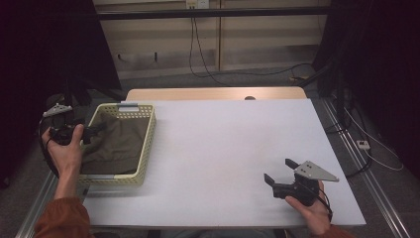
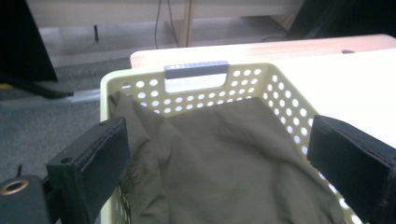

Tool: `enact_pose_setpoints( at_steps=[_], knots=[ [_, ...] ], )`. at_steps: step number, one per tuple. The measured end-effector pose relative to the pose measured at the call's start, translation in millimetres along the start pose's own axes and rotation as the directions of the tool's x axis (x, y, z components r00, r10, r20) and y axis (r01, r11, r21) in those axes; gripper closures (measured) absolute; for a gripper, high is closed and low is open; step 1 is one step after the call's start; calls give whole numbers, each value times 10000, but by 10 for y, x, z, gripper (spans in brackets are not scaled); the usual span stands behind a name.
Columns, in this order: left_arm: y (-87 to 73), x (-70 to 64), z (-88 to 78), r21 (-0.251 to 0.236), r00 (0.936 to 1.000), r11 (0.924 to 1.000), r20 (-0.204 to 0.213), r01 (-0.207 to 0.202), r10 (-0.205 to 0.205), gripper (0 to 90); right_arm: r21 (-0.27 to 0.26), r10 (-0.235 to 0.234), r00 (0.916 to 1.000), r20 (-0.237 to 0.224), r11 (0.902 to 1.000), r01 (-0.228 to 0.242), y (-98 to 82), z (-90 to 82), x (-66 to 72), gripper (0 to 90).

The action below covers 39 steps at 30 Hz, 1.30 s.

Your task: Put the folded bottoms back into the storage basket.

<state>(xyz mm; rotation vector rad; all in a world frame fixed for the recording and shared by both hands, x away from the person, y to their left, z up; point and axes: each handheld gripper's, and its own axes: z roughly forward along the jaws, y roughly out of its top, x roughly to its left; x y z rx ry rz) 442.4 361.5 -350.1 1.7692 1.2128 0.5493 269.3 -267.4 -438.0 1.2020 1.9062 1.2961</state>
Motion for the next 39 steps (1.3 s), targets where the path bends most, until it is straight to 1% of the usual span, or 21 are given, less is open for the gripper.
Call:
enact_pose_setpoints(
  at_steps=[1,3,4,6,7,9,10,11,14,16,17,20,23,25,27,29,32,34,36,37,39],
  knots=[
    [-1,-10,-22,-134,9999,9999,120,-43,44,59,4,-3,10000,5,10000,3,-1,2,-1,85],
    [-10,-28,-54,-424,9993,9991,373,92,-76,53,-1,-26,10000,3,10000,26,0,7,-1,85],
    [-14,-35,-68,-518,9991,9986,421,85,-64,53,-5,-33,10000,0,10000,33,1,8,0,85],
    [-25,-60,-97,-547,9999,9985,161,54,-45,55,-6,-32,10000,7,10000,32,4,12,0,85],
    [-33,-65,-106,-549,9999,9984,33,128,-127,57,0,-36,10000,13,10000,36,5,15,0,85],
    [-78,-59,-125,-619,9984,9965,127,556,-550,75,25,-69,10000,37,10000,69,6,20,5,85],
    [-95,-62,-135,-580,9980,9963,67,636,-633,83,25,-67,10000,26,10000,67,9,20,10,86],
    [-112,-71,-143,-645,9981,9960,64,620,-618,82,26,-81,10000,35,10000,81,11,19,14,86],
    [-145,-103,-184,-726,9993,9966,31,382,-381,82,28,-125,9999,57,9999,125,14,18,20,87],
    [-157,-123,-216,-882,9996,9957,73,289,-284,79,33,-111,9999,79,9999,111,14,18,20,86],
    [-157,-135,-235,-853,9998,9961,36,206,-204,74,32,-114,9999,89,9999,113,15,18,19,86],
    [-155,-176,-281,-872,9998,9962,195,-18,35,72,45,-102,9999,112,9999,102,14,20,19,87],
    [-168,-232,-327,-904,9993,9954,171,-321,338,72,40,-109,9999,128,9999,109,16,18,23,86],
    [-181,-271,-343,-879,9985,9953,330,-398,429,72,35,-100,9999,120,9999,99,15,15,24,86],
    [-192,-309,-348,-860,9980,9948,266,-550,575,72,25,-94,9999,126,10000,93,15,13,22,86],
    [-205,-341,-358,-895,9974,9942,357,-588,622,72,9,-71,9999,129,10000,71,15,13,19,87],
    [-223,-392,-387,-914,9982,9945,271,-507,534,72,-12,-55,9999,142,10000,55,18,12,24,87],
    [-233,-409,-387,-914,9974,9940,353,-595,629,72,-15,-53,9999,135,10000,53,19,11,26,86],
    [-256,-429,-396,-1087,9974,9926,430,-537,587,72,-8,-45,9999,148,10000,45,19,9,26,87],
    [-267,-443,-401,-1099,9969,9922,450,-591,644,72,-11,-45,9999,150,10000,45,19,8,26,87],
    [-288,-473,-408,-1109,9964,9910,319,-751,791,72,-25,-89,9998,152,10000,90,20,5,20,87]
  ],
)
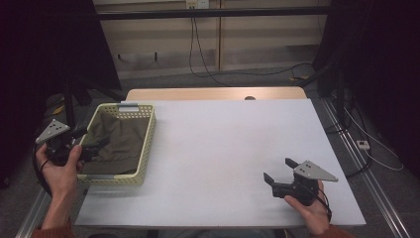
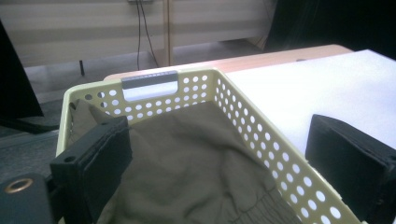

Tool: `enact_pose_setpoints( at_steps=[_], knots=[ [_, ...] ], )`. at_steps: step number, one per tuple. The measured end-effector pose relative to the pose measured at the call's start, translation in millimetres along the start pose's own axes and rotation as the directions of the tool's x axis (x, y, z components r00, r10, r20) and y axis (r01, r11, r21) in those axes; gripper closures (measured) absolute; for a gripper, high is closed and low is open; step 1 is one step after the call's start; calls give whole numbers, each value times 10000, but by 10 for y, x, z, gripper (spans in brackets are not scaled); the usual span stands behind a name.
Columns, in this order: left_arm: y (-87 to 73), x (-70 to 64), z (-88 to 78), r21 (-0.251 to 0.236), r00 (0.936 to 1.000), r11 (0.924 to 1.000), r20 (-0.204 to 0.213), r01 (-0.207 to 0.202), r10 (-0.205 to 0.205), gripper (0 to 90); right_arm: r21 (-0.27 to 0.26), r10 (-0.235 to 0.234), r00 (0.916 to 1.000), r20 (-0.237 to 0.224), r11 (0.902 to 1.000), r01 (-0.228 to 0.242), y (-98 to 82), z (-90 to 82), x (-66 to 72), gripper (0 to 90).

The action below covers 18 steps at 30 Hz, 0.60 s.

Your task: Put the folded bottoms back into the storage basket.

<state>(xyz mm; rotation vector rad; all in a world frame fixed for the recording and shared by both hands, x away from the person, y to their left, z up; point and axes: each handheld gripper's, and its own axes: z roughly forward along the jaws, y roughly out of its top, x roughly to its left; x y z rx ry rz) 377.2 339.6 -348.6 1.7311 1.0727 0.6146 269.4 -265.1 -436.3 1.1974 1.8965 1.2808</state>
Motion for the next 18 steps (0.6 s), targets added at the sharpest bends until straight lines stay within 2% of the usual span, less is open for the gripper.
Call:
enact_pose_setpoints(
  at_steps=[4,6,8,13,18],
  knots=[
    [-22,-53,-2,154,10000,9999,-53,31,-30,72,6,17,10000,-7,10000,-17,0,1,0,87],
    [-30,-62,0,379,9999,9993,-145,-29,35,73,-11,2,10000,-8,10000,-2,1,-1,-1,87],
    [-53,-84,1,362,9998,9992,-56,170,-168,74,-9,-1,10000,-8,10000,1,1,-2,-1,86],
    [-104,-199,-3,639,9999,9979,136,-107,98,74,-24,18,10000,-17,10000,-18,2,-6,0,86],
    [-122,-339,-15,687,9990,9970,303,-345,324,74,-39,-2,10000,-13,10000,2,3,-5,3,86]
  ],
)
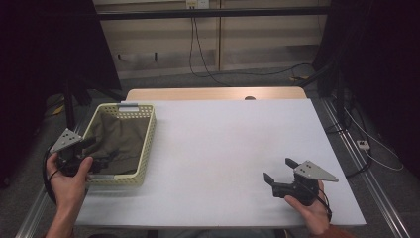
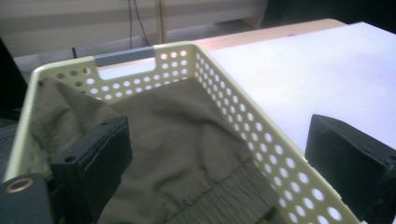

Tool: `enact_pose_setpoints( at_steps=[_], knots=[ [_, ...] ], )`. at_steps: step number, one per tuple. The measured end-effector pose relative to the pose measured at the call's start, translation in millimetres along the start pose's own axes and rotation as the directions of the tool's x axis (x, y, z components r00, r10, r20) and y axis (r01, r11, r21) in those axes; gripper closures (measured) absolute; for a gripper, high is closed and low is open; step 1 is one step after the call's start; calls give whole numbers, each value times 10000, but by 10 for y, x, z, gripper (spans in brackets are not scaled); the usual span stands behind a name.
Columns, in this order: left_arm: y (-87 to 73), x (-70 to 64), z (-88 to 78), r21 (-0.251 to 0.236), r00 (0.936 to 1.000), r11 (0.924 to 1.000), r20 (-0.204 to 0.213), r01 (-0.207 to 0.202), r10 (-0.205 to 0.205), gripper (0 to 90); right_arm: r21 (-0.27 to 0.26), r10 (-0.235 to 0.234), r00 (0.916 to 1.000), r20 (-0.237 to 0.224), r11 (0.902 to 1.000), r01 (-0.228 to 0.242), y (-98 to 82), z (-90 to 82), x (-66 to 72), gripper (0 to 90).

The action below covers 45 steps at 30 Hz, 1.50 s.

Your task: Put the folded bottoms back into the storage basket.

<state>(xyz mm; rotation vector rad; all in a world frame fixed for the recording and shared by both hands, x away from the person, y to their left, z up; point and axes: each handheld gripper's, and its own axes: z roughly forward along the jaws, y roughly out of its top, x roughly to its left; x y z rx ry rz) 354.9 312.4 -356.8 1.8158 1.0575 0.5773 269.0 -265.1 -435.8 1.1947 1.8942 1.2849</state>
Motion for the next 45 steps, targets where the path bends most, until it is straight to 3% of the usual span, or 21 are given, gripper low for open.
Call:
enact_pose_setpoints(
  at_steps=[5,8,15,19,24,29,40,45],
  knots=[
    [3,-129,26,30,9986,9994,397,-338,336,73,-23,27,10000,-13,10000,-27,0,1,-2,86],
    [15,-192,30,-82,9972,9980,402,-629,632,72,-12,4,10000,-27,10000,-4,-1,2,-2,85],
    [44,-371,37,-263,9953,9973,665,-689,705,73,-16,3,10000,-21,10000,-3,1,3,-1,85],
    [77,-482,68,-170,9919,9954,842,-943,954,73,-14,-2,10000,-30,10000,2,0,5,-1,85],
    [109,-575,120,-208,9913,9930,598,-1160,1171,74,-20,4,10000,-51,10000,-4,-1,3,-2,86],
    [152,-625,185,-341,9903,9941,901,-1027,1054,73,-6,-4,10000,-56,10000,4,-2,5,-3,86],
    [243,-836,401,-208,9784,9893,1463,-1447,1462,73,-25,16,10000,-96,10000,-16,-1,4,-3,85],
    [277,-969,513,-208,9696,9829,1614,-1828,1837,72,-28,17,9999,-109,10000,-17,0,1,-3,86]
  ],
)
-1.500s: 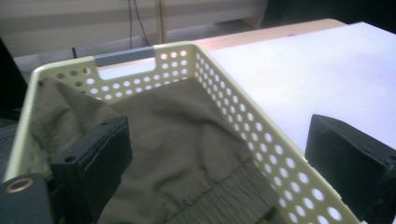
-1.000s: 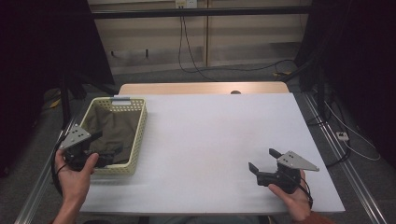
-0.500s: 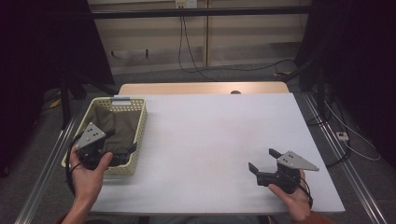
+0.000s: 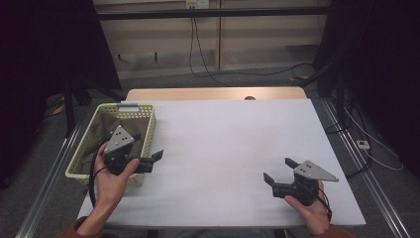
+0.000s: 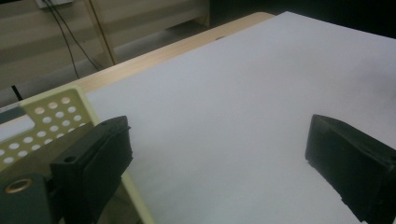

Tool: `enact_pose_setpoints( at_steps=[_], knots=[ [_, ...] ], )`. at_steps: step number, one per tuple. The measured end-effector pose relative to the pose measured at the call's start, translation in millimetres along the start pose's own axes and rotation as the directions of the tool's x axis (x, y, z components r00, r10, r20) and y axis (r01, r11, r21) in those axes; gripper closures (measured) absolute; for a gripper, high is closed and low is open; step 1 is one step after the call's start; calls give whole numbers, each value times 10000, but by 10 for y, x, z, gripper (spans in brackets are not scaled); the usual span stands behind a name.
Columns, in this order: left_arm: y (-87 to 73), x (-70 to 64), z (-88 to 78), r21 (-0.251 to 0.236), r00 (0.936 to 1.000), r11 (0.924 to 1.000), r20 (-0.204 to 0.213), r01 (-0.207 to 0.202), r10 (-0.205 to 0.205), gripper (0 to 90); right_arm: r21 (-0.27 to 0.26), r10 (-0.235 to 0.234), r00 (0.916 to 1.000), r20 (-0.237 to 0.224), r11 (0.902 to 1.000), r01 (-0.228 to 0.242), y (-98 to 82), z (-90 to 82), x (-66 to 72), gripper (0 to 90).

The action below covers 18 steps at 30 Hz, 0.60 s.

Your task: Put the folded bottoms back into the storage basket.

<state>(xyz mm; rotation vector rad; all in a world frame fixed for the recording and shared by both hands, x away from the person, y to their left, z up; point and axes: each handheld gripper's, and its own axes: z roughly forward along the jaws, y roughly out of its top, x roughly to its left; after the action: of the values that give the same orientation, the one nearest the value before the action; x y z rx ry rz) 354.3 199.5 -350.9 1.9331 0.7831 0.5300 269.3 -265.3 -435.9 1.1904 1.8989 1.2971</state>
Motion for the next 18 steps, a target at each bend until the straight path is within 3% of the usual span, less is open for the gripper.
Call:
enact_pose_setpoints(
  at_steps=[4,8,18],
  knots=[
    [10,-35,109,-5,9989,9994,296,357,-357,70,-3,-1,10000,-9,10000,1,0,1,-1,86],
    [15,-59,191,-82,9977,9991,544,419,-414,69,12,-29,10000,-30,10000,29,-1,4,2,86],
    [-52,-262,381,237,9943,9997,1064,43,-68,69,-3,-24,10000,-36,10000,24,-2,3,2,85]
  ],
)
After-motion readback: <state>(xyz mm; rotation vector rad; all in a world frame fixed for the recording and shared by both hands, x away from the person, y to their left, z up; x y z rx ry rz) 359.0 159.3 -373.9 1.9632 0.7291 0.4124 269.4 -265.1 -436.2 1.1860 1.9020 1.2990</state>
